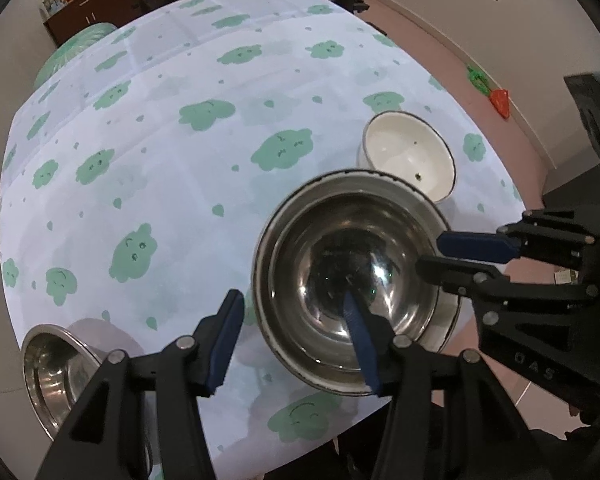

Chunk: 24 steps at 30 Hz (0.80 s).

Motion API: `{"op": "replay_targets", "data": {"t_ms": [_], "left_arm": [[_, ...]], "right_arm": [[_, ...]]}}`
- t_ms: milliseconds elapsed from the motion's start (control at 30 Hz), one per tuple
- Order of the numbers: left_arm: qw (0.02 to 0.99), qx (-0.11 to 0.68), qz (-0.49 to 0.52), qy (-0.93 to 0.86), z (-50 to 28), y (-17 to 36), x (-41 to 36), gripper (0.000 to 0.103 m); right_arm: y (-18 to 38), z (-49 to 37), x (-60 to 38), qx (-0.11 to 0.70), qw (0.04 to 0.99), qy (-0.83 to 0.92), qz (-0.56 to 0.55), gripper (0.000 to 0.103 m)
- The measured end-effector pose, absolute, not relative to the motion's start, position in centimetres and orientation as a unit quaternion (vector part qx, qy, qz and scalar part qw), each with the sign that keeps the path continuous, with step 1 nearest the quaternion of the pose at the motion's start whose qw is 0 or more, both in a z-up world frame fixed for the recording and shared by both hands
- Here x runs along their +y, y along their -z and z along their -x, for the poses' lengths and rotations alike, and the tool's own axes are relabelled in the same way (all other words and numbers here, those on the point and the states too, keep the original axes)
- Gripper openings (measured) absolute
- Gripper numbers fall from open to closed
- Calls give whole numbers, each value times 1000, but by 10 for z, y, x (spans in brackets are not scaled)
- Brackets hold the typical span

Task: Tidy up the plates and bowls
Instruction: 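Lower the smaller steel bowl into the large steel bowl with both grippers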

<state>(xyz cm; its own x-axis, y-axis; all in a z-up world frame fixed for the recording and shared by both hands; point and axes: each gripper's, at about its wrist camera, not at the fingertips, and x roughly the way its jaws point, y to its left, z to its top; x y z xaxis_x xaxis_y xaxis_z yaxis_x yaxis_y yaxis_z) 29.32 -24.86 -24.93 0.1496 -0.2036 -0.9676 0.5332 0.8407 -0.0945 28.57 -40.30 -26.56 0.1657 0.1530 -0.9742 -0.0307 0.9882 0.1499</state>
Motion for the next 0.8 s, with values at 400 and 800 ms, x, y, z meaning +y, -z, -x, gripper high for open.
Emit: {"op": "replay_targets", "data": {"t_ms": [400, 800], "left_arm": [[764, 581, -151, 236, -294, 243, -248, 52], [766, 586, -121, 234, -304, 241, -250, 61]], "right_arm": [[260, -285, -405, 630, 773, -51, -49, 24], [257, -286, -414, 623, 780, -40, -52, 25]]}}
